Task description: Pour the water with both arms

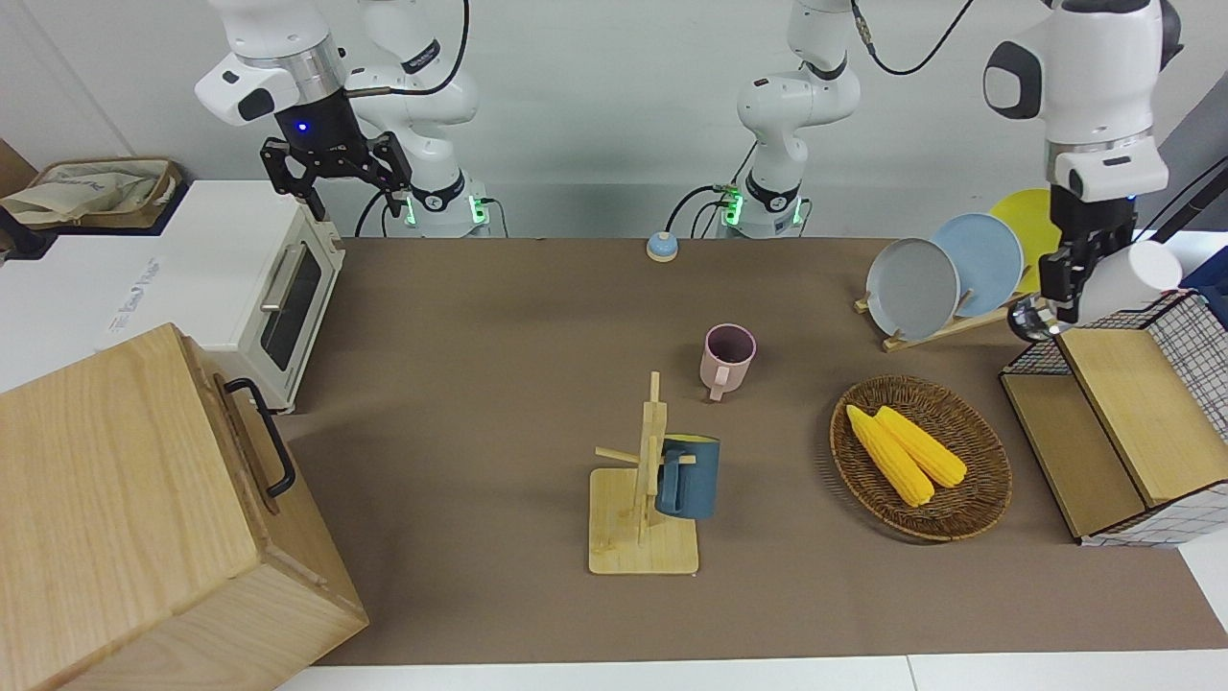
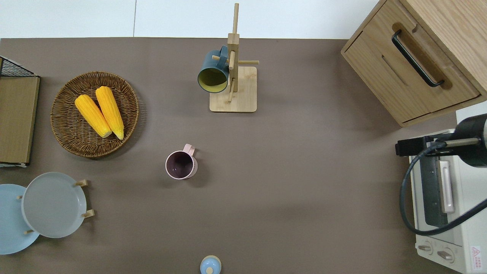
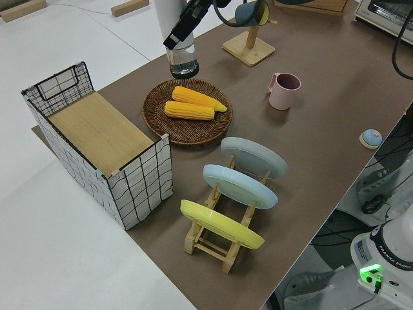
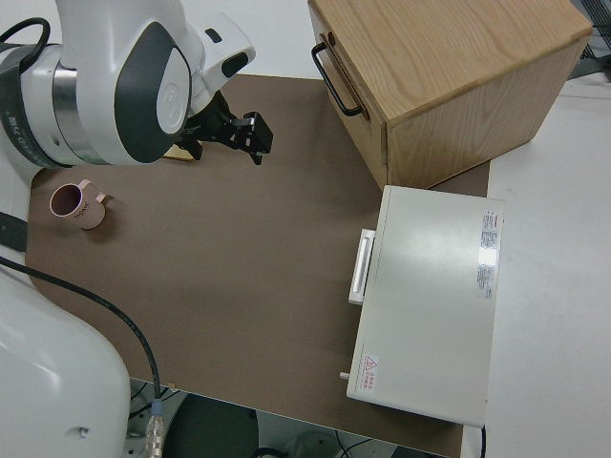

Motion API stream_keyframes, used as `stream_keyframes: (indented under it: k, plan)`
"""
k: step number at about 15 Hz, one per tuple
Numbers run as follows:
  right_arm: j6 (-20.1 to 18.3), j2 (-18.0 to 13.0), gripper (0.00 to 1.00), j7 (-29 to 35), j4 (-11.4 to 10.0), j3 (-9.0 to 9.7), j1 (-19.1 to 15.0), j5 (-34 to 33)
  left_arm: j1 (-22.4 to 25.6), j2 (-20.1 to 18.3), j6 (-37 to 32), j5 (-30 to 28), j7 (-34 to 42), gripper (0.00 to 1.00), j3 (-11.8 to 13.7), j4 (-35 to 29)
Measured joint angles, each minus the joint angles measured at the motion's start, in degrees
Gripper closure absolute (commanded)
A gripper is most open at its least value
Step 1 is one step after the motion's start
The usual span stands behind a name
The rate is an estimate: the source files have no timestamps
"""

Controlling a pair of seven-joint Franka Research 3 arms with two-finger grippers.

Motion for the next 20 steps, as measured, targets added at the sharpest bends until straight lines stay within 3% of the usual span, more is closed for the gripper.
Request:
stream_keyframes:
  k: [2, 6, 13, 20]
  plan:
    - [0.0, 0.0, 0.007, 0.0, 0.0, 0.0, 0.0, 0.0, 0.03, 0.13, 1.88, -1.35, 3.26, 1.0, 2.16, 0.19]
    - [0.0, 0.0, 0.007, 0.0, 0.0, 0.0, 0.0, 0.0, 1.83, 0.5, 4.8, -11.65, 16.32, 1.0, 5.72, 0.47]
    - [0.0, 0.0, 0.009, 0.0, 0.0, 0.0, 0.0, 0.0, 7.27, 4.03, 13.3, -22.04, 32.27, 1.0, 6.17, 0.22]
    - [0.0, 0.0, 0.007, 0.0, 0.0, 0.0, 0.0, 0.0, 11.32, 8.45, 16.2, -41.01, 52.78, 1.0, 6.24, 0.03]
